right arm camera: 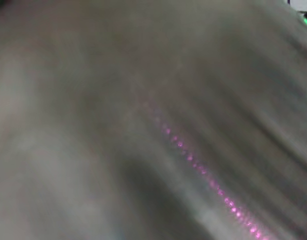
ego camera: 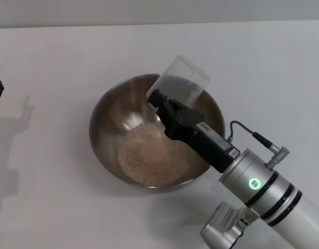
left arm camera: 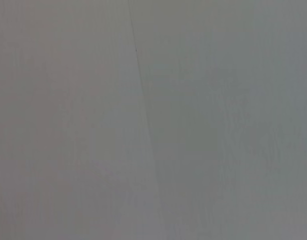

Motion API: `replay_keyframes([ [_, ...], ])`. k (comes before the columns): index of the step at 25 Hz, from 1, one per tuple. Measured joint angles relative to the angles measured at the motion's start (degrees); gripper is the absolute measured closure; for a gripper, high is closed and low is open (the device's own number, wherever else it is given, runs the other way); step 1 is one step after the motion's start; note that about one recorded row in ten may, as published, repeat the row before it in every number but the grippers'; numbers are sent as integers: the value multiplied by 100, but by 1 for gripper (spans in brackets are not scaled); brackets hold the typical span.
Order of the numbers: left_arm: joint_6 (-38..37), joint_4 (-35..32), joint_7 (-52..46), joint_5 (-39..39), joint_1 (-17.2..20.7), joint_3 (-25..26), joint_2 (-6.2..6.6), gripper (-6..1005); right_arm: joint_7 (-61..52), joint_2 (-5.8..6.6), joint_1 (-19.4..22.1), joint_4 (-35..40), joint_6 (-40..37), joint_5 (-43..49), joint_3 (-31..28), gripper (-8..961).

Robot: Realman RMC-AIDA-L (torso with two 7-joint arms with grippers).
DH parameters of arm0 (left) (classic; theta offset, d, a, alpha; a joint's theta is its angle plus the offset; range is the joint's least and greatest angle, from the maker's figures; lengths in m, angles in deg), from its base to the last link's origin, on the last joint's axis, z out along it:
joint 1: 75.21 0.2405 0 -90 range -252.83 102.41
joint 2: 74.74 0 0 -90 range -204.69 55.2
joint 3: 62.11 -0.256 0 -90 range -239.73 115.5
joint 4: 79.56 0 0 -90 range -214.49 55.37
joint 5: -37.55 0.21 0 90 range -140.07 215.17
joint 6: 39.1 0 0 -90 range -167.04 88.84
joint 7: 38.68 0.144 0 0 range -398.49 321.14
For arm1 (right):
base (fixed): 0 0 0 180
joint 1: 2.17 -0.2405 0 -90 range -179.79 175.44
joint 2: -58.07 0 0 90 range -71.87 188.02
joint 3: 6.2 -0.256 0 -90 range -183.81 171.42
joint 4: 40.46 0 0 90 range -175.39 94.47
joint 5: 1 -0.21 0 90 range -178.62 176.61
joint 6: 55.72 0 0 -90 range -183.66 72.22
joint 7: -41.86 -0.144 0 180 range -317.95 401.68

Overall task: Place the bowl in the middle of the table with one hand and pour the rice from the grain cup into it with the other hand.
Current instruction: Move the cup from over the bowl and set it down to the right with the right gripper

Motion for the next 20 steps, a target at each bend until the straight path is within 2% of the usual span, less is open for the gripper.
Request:
replay_keyframes([
  [12, 13, 0, 0, 0, 15, 0, 0, 181, 50, 0, 18, -28, 34, 122, -44, 939],
  [20, 4, 0, 0, 0, 17, 0, 0, 181, -1213, 0, 68, -68, -271, 114, -280, 939],
])
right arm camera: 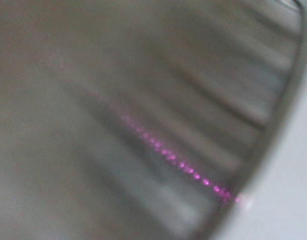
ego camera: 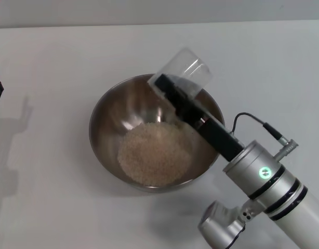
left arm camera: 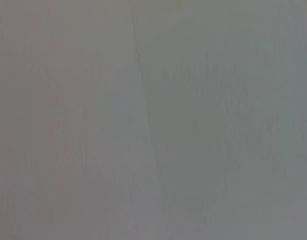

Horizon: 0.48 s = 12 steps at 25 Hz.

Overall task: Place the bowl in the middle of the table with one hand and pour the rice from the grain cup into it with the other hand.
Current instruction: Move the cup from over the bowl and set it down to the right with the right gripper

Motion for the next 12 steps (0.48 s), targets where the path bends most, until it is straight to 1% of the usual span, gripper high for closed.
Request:
replay_keyframes([
  [9, -9, 0, 0, 0, -1, 0, 0, 181, -3063, 0, 114, -17, -565, -30, -197, 939],
  [12, -11, 0, 0, 0, -1, 0, 0, 181, -3773, 0, 217, -45, -639, -35, -354, 939],
])
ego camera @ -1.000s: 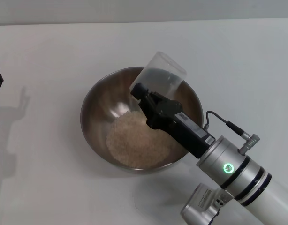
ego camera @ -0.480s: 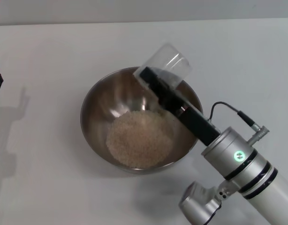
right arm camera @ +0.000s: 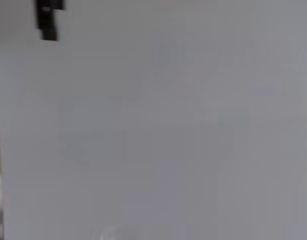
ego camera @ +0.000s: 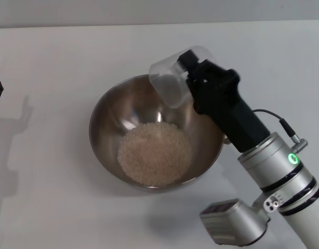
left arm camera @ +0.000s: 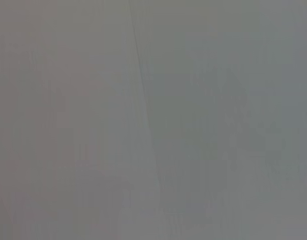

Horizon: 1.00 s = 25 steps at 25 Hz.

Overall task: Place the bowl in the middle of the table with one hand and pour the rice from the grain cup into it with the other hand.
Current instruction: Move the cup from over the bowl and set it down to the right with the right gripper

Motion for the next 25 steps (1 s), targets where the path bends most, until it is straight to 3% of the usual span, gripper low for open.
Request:
replay_keyframes([
  [6, -2, 0, 0, 0, 0, 0, 0, 181, -1301, 7, 188, -162, -77, -10, -248, 939],
  [8, -2, -2, 0, 0, 0, 0, 0, 181, -2334, 24, 247, -181, -174, -12, -339, 939],
  [9, -2, -2, 0, 0, 0, 0, 0, 181, -2334, 24, 247, -181, -174, -12, -339, 940],
  [10, 0, -2, 0, 0, 4, 0, 0, 181, -3294, 34, 292, -170, -280, -12, -402, 940],
  [11, 0, -2, 0, 0, 4, 0, 0, 181, -3294, 34, 292, -170, -280, -12, -402, 940],
  [12, 5, -2, 0, 0, 12, 0, 0, 181, -4283, 47, 318, -77, -403, -12, -416, 940],
  [13, 5, -2, 0, 0, 12, 0, 0, 181, -4283, 47, 318, -77, -403, -12, -416, 940],
  [15, 6, -2, 0, -1, 18, -1, 0, 181, -5732, 52, 345, 233, -659, 5, -410, 940],
  [16, 6, -2, 0, -1, 18, -1, 0, 181, -5732, 52, 345, 233, -659, 5, -410, 940],
  [17, 5, -2, 0, 0, 18, -17, 0, 181, -6721, 55, 331, 538, -913, 45, -368, 940],
  [18, 5, -2, 0, 0, 18, -17, 0, 181, -6721, 55, 331, 538, -913, 45, -368, 940],
  [20, 5, -1, 0, 0, 16, -33, 0, 181, -8049, 57, 297, 1095, -1268, 91, -347, 940],
  [25, -2, 2, 0, 0, 13, -55, 0, 181, -8517, 46, 437, 1587, -1479, 15, -618, 940],
])
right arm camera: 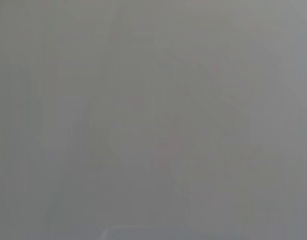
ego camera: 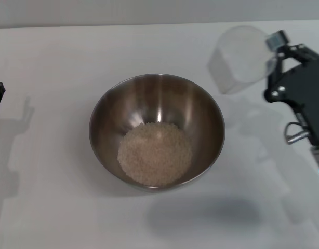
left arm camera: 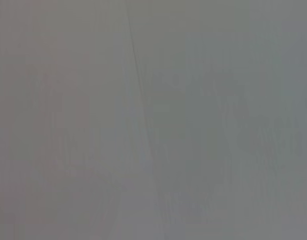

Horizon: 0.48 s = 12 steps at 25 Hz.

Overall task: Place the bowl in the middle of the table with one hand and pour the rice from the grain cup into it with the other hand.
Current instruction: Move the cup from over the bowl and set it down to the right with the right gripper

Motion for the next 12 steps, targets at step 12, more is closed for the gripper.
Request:
replay_keyframes([
  [12, -10, 45, 0, 0, 5, -67, 0, 181, -851, 16, 71, 1053, 1139, -20, -1184, 940],
])
